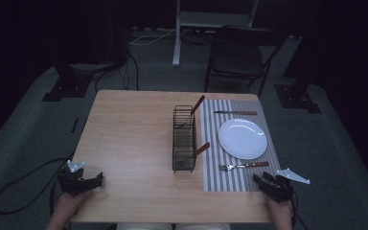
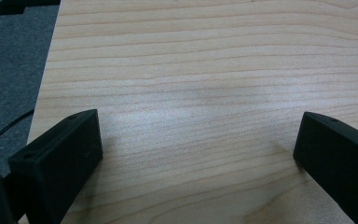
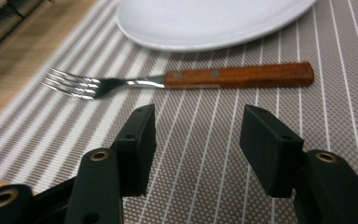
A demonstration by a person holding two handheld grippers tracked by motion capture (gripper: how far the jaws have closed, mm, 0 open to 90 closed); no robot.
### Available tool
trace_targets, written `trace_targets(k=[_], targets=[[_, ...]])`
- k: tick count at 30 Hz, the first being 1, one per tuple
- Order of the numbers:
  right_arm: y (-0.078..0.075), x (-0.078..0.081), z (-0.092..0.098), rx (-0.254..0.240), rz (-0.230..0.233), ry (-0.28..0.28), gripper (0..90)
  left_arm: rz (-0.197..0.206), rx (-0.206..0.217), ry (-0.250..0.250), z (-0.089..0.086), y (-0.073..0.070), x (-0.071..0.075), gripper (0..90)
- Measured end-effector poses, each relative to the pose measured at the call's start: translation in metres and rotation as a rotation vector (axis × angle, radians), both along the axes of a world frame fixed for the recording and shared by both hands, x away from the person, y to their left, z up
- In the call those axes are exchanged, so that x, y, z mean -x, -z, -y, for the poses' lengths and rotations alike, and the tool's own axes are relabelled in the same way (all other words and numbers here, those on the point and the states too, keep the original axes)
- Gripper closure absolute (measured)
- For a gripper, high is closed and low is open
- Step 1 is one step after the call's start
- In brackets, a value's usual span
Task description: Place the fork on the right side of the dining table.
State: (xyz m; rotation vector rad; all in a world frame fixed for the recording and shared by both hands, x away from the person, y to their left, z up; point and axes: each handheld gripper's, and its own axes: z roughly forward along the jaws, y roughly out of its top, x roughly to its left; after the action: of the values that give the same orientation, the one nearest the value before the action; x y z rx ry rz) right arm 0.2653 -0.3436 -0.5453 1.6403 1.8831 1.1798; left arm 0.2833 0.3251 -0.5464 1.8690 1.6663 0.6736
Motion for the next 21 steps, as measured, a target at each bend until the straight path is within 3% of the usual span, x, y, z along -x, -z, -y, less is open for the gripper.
trace_targets(k=[7, 21], targets=[[0.001, 0.004, -0.016, 0.105, -0.005, 0.071, 33.5, 0.0, 0.0, 0.0, 0.0, 0.0, 0.0, 1.4], [0.002, 0.006, -0.022, 0.163, -0.035, 0.222, 29.5, 0.001, -0.001, 0.001, 0.0, 0.0, 0.0, 1.4]])
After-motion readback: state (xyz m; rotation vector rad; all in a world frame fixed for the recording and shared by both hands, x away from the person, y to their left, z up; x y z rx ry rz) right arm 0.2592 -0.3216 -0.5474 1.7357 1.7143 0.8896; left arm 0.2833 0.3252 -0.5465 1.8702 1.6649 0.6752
